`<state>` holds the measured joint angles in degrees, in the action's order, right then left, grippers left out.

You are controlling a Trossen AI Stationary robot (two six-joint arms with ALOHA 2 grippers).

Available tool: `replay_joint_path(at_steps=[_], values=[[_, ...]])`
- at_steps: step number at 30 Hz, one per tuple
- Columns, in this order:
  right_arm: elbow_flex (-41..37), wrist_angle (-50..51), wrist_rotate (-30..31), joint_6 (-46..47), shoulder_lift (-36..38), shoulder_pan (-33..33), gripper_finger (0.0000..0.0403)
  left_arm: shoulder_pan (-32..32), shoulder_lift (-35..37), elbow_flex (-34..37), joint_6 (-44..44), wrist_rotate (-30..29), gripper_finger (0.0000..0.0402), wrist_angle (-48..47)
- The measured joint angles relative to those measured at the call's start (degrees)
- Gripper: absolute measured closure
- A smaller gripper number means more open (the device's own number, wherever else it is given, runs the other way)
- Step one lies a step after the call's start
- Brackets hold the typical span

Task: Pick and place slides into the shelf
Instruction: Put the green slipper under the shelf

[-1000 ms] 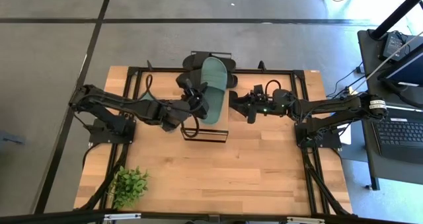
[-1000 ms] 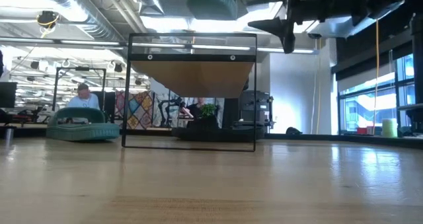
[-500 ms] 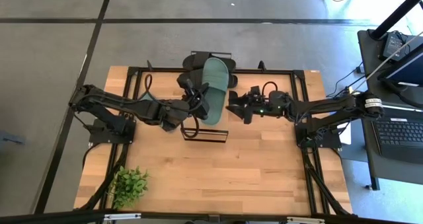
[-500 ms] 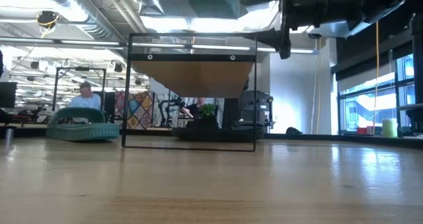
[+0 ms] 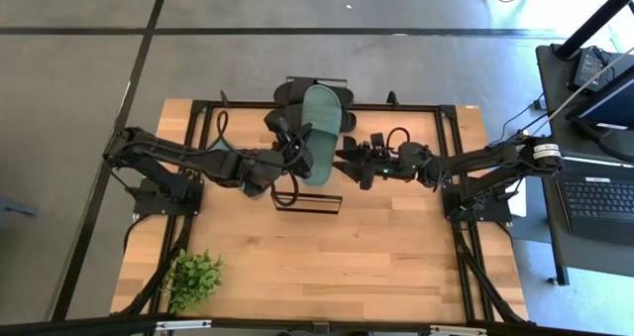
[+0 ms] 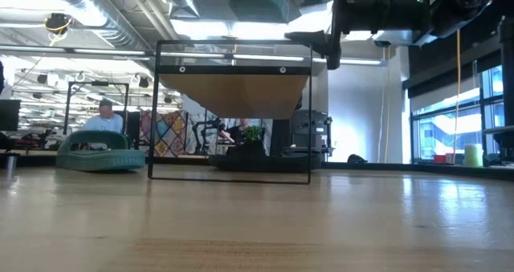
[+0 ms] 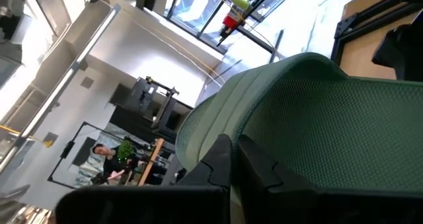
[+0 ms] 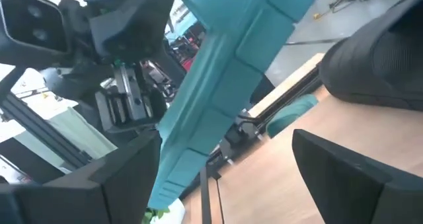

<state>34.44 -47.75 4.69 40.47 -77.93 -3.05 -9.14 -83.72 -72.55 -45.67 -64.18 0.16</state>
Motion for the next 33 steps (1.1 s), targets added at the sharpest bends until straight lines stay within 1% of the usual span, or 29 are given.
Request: replay_joint_path(at_steps=[7, 12, 15, 17, 21, 26, 30, 33], values=[[0.2, -4.6, -0.8, 1.1, -2.3, 0.8, 0.0063, 1.5, 0.0, 0.0, 0.0, -0.1, 0.0401, 0.5], [4.1, -4.0, -1.9, -0.3, -4.6, 2.0, 0.0065, 2.2, 0.0, 0.0, 0.1, 0.5, 0.0401, 0.9], [7.1, -2.7, -3.2, -1.8, -6.6, 2.3, 0.0078, 2.2, 0.0, 0.0, 0.1, 0.5, 0.0401, 1.1], [8.9, -0.7, -4.3, -1.8, -7.6, 2.2, 0.0093, 2.1, 0.0, 0.0, 0.0, -0.1, 0.0401, 1.0], [11.4, 3.6, -4.6, -3.5, -8.5, 2.2, 0.0136, 2.1, 0.0, 0.0, 0.0, -1.6, 0.0401, 1.0], [12.0, 3.8, -4.8, -4.7, -8.9, 2.2, 0.0195, 1.6, 0.0, 0.0, -0.2, -2.3, 0.0401, 1.2], [12.0, 4.1, -4.7, -5.6, -8.9, 2.2, 0.0237, 1.5, 0.0, 0.0, -0.2, -2.4, 0.0383, 1.2], [12.0, 4.3, -4.6, -6.0, -8.9, 2.2, 0.0259, 1.5, 0.0, 0.0, -1.3, -2.4, 0.0366, 1.2]])
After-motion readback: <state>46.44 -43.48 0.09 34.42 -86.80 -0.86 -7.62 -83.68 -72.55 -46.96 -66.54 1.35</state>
